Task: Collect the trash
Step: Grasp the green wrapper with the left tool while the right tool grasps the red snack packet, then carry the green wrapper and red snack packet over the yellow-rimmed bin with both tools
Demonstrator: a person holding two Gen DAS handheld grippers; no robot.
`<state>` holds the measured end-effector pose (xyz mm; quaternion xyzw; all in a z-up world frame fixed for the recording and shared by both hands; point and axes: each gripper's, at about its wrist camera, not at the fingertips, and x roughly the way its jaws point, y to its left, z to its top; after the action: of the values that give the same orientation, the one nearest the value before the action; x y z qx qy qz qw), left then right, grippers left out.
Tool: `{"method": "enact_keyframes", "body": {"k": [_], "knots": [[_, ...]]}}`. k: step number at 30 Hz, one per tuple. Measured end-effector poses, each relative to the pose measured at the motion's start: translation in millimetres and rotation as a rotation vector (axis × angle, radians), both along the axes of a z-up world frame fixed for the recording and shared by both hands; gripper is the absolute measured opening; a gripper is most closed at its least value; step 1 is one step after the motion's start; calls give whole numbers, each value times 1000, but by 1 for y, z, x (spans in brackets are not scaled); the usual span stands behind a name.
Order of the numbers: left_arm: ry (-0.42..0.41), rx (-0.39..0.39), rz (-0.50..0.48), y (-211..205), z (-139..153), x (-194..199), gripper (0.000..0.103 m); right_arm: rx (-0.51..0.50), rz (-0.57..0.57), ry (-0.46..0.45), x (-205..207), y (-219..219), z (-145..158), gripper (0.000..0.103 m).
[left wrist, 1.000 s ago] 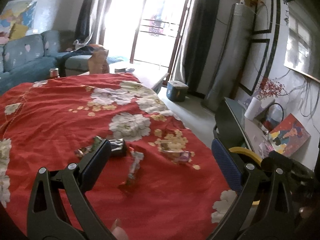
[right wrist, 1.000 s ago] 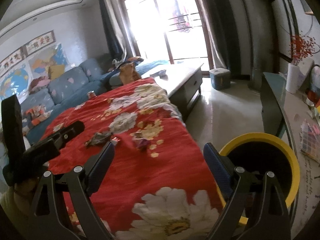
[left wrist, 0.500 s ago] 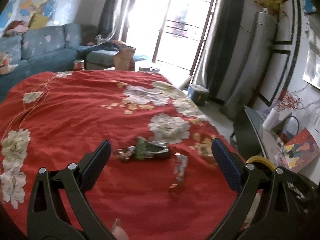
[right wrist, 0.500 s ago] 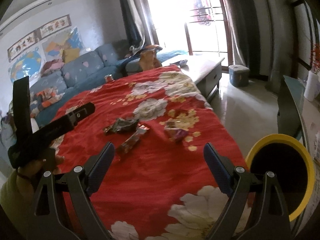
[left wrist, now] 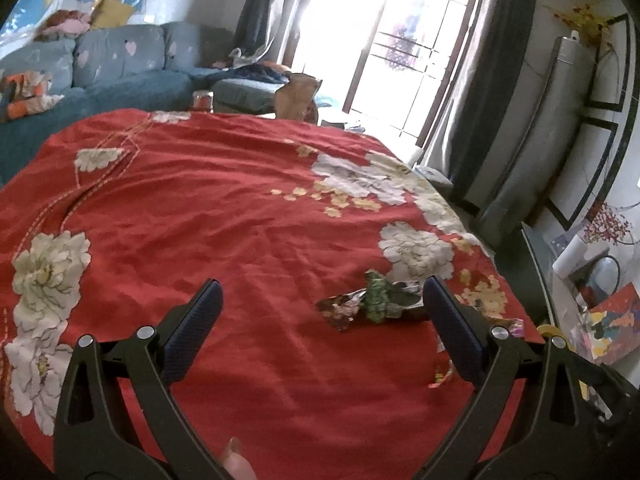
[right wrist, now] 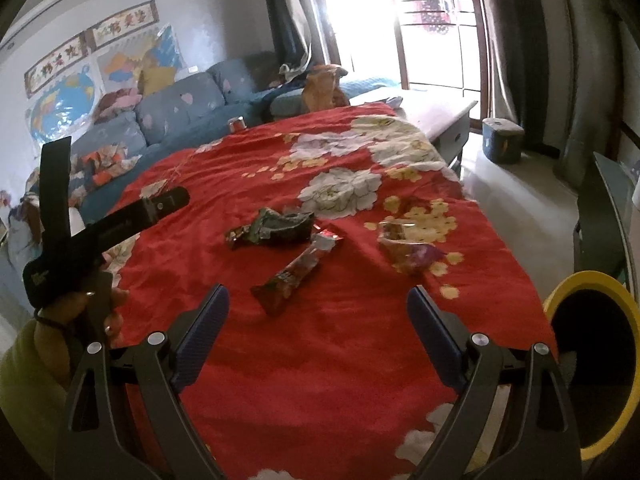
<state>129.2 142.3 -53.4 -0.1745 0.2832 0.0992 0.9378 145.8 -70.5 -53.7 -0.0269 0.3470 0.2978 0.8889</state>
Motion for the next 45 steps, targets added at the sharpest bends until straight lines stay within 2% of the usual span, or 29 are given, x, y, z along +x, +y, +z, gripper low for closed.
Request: {"method": "enact_keyframes", "body": {"k": [2, 4, 6, 8, 11, 12, 13, 18, 23, 29, 32, 37, 40, 45], "knots": [[14, -20, -6, 4, -6, 3, 83, -14, 6, 8, 4, 6, -4, 88], [27, -73, -26, 11, -15, 6, 77, -20, 15, 19, 9, 14, -9, 88], [36, -116, -34, 15, -23, 10, 67, -30, 21, 30, 14, 22, -15, 88], [44, -164, -41, 20, -31, 13, 61, -38, 23, 37, 19, 28, -19, 88], [59, -216, -50, 25, -41, 19, 57, -41, 24, 60, 28, 37, -27, 88], [65, -223, -54, 25, -43, 20, 49, -42, 21, 71, 32, 40, -30, 88], [72, -229, -61, 26, -46, 22, 45, -41, 21, 78, 35, 42, -32, 88], [85, -284, -87, 26, -55, 34, 39, -39, 19, 114, 48, 54, -41, 87], [93, -310, -120, 22, -60, 45, 33, -36, 25, 156, 56, 62, -51, 79], [106, -339, -146, 16, -66, 55, 25, -38, 20, 191, 62, 63, -63, 66], [112, -341, -149, 14, -68, 56, 17, -30, 22, 192, 61, 62, -64, 54], [107, -334, -159, 12, -67, 53, 11, -21, 32, 205, 60, 57, -66, 31], [102, -325, -168, 8, -65, 50, 8, -10, 31, 209, 56, 51, -66, 25], [89, -322, -158, 6, -60, 39, 6, 4, 35, 216, 51, 43, -65, 22]]}}
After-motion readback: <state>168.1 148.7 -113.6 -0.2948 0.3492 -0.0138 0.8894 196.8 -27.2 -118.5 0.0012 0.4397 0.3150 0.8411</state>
